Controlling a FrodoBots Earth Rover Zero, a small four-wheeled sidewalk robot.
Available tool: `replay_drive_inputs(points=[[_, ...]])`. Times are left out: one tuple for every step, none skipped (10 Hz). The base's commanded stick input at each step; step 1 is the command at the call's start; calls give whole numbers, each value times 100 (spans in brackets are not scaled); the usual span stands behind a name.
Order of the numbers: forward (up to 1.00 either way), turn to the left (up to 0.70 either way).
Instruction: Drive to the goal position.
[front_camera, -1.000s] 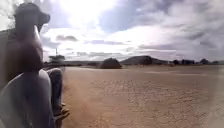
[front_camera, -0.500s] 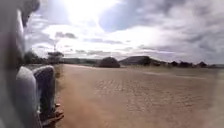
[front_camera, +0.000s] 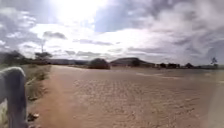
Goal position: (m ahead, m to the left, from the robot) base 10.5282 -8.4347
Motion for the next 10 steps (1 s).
replay_drive_inputs(points=[[70,-35],[70,-35],[70,-35],[70,-35],[70,-35],[70,-35],[70,-35],[70,-35],[70,-35],[70,-35]])
